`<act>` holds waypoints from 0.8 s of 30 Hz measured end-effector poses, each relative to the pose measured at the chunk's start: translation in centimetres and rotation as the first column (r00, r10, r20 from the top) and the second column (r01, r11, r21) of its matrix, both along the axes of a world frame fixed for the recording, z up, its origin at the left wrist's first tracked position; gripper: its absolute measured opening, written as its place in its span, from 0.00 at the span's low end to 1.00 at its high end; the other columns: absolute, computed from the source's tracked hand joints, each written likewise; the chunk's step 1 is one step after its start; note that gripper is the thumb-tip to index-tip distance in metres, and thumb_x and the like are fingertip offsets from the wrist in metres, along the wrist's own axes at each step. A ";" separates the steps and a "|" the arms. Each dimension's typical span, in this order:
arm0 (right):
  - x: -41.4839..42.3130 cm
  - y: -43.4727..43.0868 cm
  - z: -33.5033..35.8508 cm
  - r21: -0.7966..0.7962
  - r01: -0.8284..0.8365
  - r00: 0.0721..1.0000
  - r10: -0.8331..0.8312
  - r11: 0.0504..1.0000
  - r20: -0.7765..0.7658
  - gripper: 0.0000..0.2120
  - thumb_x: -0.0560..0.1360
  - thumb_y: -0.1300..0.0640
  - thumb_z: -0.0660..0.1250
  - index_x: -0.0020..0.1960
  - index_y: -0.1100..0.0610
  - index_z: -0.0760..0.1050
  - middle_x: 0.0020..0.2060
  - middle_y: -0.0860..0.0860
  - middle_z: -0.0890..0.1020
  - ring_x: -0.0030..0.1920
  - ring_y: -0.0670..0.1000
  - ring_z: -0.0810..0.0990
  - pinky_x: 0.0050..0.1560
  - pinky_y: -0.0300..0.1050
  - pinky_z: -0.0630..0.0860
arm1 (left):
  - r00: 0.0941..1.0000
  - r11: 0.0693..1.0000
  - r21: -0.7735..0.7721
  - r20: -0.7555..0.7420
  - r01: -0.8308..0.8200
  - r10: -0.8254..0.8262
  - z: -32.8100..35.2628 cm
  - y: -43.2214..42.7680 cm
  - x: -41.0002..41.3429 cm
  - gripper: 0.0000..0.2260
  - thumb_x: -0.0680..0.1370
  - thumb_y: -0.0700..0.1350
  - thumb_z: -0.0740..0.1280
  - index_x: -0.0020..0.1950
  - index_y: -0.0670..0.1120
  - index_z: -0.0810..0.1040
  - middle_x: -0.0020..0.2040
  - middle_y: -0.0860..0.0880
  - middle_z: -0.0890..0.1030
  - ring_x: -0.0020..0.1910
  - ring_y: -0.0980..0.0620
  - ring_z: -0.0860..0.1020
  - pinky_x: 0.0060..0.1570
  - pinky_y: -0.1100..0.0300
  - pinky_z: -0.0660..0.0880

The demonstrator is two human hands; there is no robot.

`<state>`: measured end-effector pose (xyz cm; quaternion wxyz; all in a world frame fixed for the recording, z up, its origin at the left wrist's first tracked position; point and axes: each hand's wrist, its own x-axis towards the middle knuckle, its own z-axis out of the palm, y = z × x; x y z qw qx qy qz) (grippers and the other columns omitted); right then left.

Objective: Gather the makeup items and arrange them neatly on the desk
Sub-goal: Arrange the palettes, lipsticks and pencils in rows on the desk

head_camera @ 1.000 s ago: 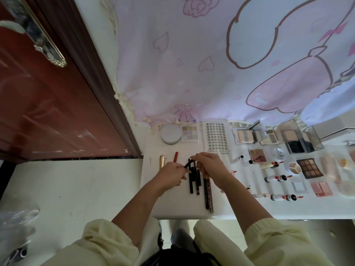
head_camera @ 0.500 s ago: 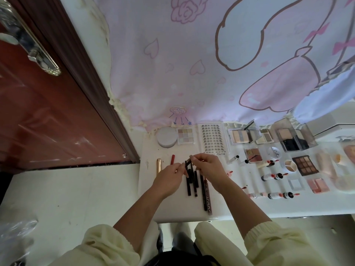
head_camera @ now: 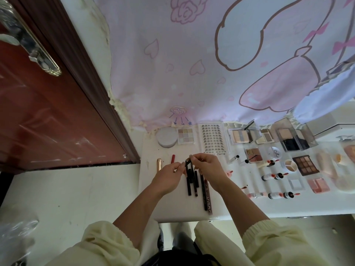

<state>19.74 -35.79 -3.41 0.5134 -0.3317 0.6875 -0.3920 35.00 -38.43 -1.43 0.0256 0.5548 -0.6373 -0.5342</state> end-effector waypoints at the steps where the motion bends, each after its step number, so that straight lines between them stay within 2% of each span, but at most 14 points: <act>1: 0.0 0.0 0.0 -0.003 -0.002 1.000 0.002 1.000 0.006 0.08 0.78 0.55 0.67 0.44 0.54 0.83 0.35 0.49 0.80 0.38 0.45 0.75 0.43 0.39 0.71 | 1.000 1.000 0.014 -0.013 -0.006 0.006 0.0 0.0 0.0 0.19 0.83 0.57 0.51 0.50 0.48 0.78 0.52 0.41 0.77 0.55 0.47 0.77 0.44 0.59 0.67; 5: -0.1 0.0 -0.1 -0.017 -0.001 0.999 0.002 1.000 0.036 0.08 0.79 0.56 0.66 0.45 0.55 0.83 0.37 0.50 0.81 0.38 0.45 0.75 0.43 0.39 0.71 | 0.997 0.996 0.078 -0.070 -0.035 0.041 -0.2 -0.2 0.1 0.19 0.82 0.58 0.53 0.51 0.49 0.79 0.61 0.38 0.75 0.62 0.42 0.74 0.51 0.57 0.68; 8: -0.4 0.0 -0.1 -0.025 0.012 0.995 -0.009 1.000 0.100 0.07 0.79 0.58 0.66 0.47 0.56 0.83 0.37 0.51 0.81 0.37 0.44 0.75 0.39 0.36 0.71 | 0.993 0.993 0.111 -0.099 -0.046 0.057 -0.5 -0.4 0.3 0.19 0.82 0.59 0.53 0.51 0.50 0.79 0.61 0.42 0.76 0.63 0.44 0.73 0.53 0.57 0.68; 9: -0.4 -0.1 0.0 -0.017 0.017 0.994 -0.015 1.000 0.106 0.07 0.78 0.58 0.67 0.46 0.56 0.83 0.37 0.51 0.80 0.37 0.45 0.75 0.39 0.37 0.71 | 0.992 0.990 0.131 -0.112 -0.050 0.065 -0.6 -0.4 0.3 0.19 0.82 0.58 0.53 0.52 0.50 0.79 0.58 0.44 0.77 0.60 0.47 0.74 0.51 0.57 0.67; 10: -0.4 -0.1 0.0 0.000 0.027 0.994 -0.027 1.000 0.108 0.07 0.78 0.56 0.68 0.46 0.56 0.84 0.36 0.50 0.80 0.37 0.45 0.75 0.39 0.38 0.70 | 0.990 0.986 0.159 -0.119 -0.056 0.075 -0.7 -0.4 0.2 0.19 0.83 0.58 0.52 0.53 0.50 0.79 0.51 0.47 0.78 0.53 0.51 0.76 0.47 0.59 0.67; 12: -0.4 -0.2 0.0 0.053 0.045 0.992 -0.051 0.998 0.115 0.08 0.76 0.52 0.69 0.46 0.55 0.85 0.35 0.49 0.80 0.38 0.47 0.74 0.39 0.40 0.70 | 0.987 0.973 0.215 -0.123 -0.077 0.106 -0.7 -0.3 -0.1 0.18 0.83 0.57 0.51 0.52 0.53 0.79 0.37 0.52 0.72 0.36 0.58 0.71 0.38 0.62 0.66; 13: -0.4 -0.3 0.0 0.078 0.045 0.991 -0.055 0.996 0.123 0.09 0.75 0.50 0.70 0.46 0.55 0.85 0.35 0.48 0.79 0.38 0.47 0.74 0.39 0.41 0.70 | 0.985 0.969 0.231 -0.126 -0.085 0.116 -0.7 -0.3 -0.2 0.17 0.83 0.57 0.51 0.51 0.54 0.78 0.35 0.53 0.69 0.34 0.58 0.68 0.35 0.63 0.65; 17: -0.4 -0.3 0.1 0.089 0.016 0.990 -0.028 0.996 0.137 0.11 0.74 0.48 0.71 0.45 0.55 0.85 0.32 0.43 0.78 0.36 0.46 0.70 0.38 0.39 0.68 | 0.981 0.960 0.266 -0.147 -0.084 0.127 -0.8 -0.4 -0.2 0.17 0.83 0.57 0.51 0.51 0.55 0.79 0.33 0.51 0.65 0.30 0.56 0.63 0.32 0.64 0.62; 20: -0.5 -0.5 0.1 0.091 -0.005 0.990 -0.008 0.996 0.142 0.10 0.74 0.49 0.71 0.46 0.55 0.85 0.28 0.38 0.77 0.36 0.46 0.69 0.38 0.39 0.67 | 0.975 0.953 0.289 -0.165 -0.094 0.146 -0.8 -0.5 0.1 0.16 0.83 0.55 0.53 0.55 0.52 0.79 0.33 0.51 0.68 0.30 0.56 0.64 0.33 0.64 0.63; 24: -0.7 -1.1 -0.3 0.101 0.069 0.986 -0.083 0.993 0.146 0.09 0.74 0.49 0.72 0.47 0.54 0.85 0.38 0.44 0.79 0.41 0.47 0.72 0.41 0.41 0.69 | 0.983 0.977 0.192 -0.144 -0.088 0.116 -0.9 -0.5 0.4 0.15 0.84 0.49 0.55 0.55 0.43 0.79 0.38 0.52 0.75 0.35 0.58 0.71 0.38 0.64 0.69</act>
